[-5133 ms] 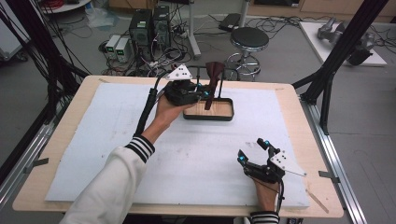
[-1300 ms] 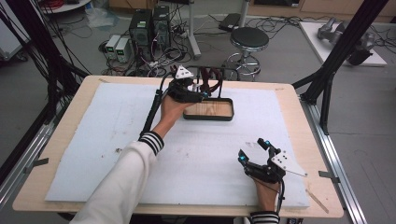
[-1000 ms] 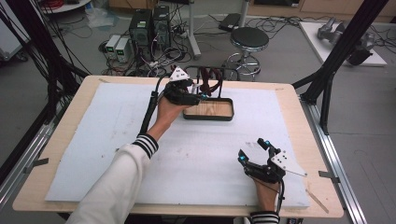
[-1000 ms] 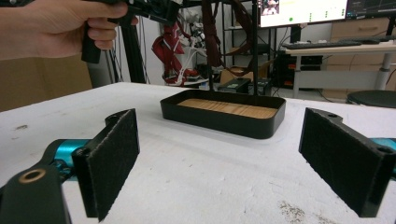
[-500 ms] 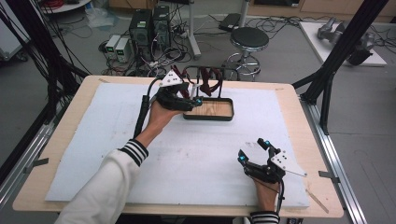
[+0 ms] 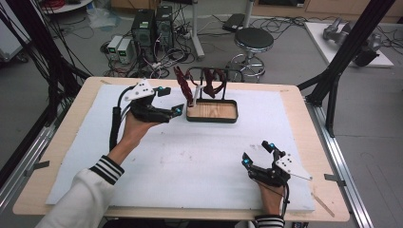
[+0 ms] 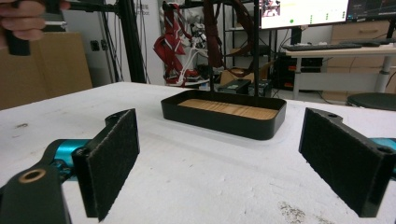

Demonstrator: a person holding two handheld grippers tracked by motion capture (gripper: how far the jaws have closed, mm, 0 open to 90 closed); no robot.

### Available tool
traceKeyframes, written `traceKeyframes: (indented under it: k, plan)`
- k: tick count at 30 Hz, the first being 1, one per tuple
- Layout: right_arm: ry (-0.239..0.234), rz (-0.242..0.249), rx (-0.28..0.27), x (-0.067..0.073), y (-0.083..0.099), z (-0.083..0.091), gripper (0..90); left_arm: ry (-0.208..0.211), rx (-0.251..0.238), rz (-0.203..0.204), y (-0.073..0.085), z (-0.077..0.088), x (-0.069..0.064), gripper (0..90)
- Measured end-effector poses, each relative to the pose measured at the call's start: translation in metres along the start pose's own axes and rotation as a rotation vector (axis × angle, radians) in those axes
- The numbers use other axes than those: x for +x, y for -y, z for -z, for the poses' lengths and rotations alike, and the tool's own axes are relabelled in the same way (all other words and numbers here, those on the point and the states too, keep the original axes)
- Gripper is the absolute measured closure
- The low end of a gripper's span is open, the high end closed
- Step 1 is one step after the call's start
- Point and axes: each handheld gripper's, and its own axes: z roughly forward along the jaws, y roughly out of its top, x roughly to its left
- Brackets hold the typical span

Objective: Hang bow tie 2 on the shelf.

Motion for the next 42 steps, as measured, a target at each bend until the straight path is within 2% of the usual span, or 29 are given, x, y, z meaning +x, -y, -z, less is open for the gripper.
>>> traceKeyframes:
  k: [5, 12, 14, 22, 26, 29, 35, 37, 39, 42]
  plan:
    - [0.001, 0.005, -0.003, 0.000, 0.000, 0.000, 11.5, -0.014, -0.008, -0.014, 0.008, 0.021, -0.001, 18.8]
    - [-0.002, -0.014, 0.000, -0.001, 0.000, 0.000, 11.5, -0.039, -0.019, -0.030, 0.027, 0.052, -0.006, 18.5]
    - [-0.003, -0.006, -0.002, -0.001, 0.000, 0.000, 11.5, -0.047, -0.024, -0.033, 0.033, 0.061, -0.006, 18.5]
    - [0.002, 0.007, 0.002, 0.000, 0.000, -0.001, 11.5, -0.049, -0.054, -0.027, 0.061, 0.092, 0.000, 17.6]
    - [0.001, 0.005, 0.003, 0.001, 0.000, -0.001, 11.5, -0.070, -0.082, -0.017, 0.080, 0.111, 0.002, 17.3]
    - [0.003, 0.010, 0.002, 0.001, 0.000, -0.001, 11.5, -0.087, -0.114, 0.008, 0.096, 0.124, 0.002, 16.4]
    - [0.002, 0.011, 0.002, 0.001, 0.000, -0.001, 11.5, -0.164, -0.150, 0.028, 0.122, 0.144, 0.001, 15.5]
    - [0.003, 0.009, 0.002, 0.001, 0.000, -0.001, 11.5, -0.170, -0.160, 0.043, 0.130, 0.149, 0.000, 15.0]
    - [0.003, 0.010, 0.002, 0.001, 0.000, -0.001, 11.5, -0.182, -0.143, 0.044, 0.137, 0.151, -0.002, 14.6]
    - [0.005, 0.011, 0.005, 0.001, 0.000, -0.001, 11.5, -0.201, -0.143, 0.042, 0.150, 0.154, -0.005, 13.7]
